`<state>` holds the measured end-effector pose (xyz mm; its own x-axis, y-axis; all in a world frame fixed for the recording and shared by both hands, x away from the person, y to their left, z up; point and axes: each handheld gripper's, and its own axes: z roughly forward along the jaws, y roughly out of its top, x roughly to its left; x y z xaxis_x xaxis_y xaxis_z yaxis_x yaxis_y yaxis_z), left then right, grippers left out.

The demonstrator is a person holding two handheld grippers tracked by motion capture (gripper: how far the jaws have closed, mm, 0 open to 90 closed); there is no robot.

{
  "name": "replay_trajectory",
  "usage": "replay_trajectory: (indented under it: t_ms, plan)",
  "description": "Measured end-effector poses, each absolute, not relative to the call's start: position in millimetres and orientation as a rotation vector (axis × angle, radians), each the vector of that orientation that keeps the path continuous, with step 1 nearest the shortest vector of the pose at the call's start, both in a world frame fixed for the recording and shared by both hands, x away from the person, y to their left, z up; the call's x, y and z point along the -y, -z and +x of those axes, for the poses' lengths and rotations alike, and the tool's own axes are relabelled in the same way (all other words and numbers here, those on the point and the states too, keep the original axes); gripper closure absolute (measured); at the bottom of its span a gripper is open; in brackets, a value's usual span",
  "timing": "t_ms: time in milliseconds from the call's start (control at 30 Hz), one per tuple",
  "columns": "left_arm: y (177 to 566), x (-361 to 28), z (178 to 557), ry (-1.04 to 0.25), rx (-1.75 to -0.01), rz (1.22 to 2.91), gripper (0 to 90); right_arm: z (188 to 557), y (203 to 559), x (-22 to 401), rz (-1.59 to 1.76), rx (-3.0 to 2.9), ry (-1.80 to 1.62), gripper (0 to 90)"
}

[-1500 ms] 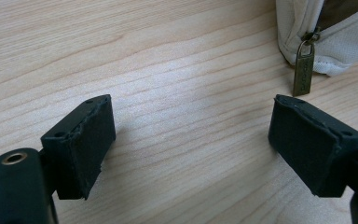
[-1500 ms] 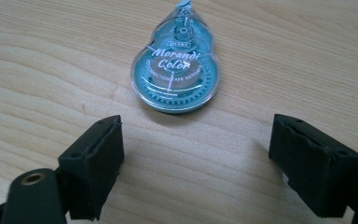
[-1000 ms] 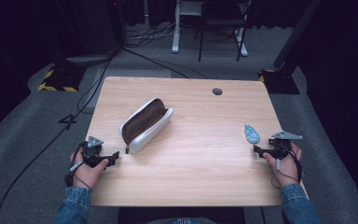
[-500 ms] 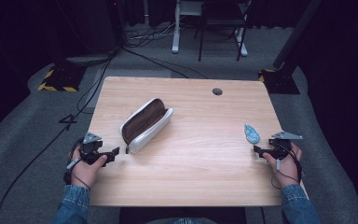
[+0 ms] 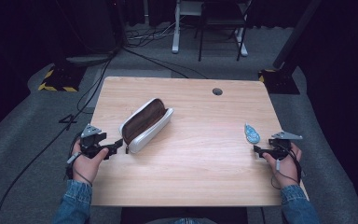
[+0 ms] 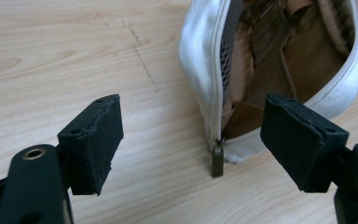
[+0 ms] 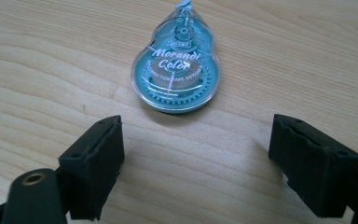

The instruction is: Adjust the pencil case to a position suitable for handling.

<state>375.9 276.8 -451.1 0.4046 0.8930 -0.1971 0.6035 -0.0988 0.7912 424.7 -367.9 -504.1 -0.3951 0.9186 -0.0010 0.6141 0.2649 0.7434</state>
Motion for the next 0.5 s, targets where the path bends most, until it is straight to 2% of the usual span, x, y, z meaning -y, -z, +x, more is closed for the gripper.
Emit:
replay_trajectory:
  t_ms: [500]
  plan:
    - [449.2, -261.6, 396.1, -0.389, -1.254, 1.79, 23.2, 424.8, 504.1, 368.0, 1.383, -2.106, -0.937, 18.7]
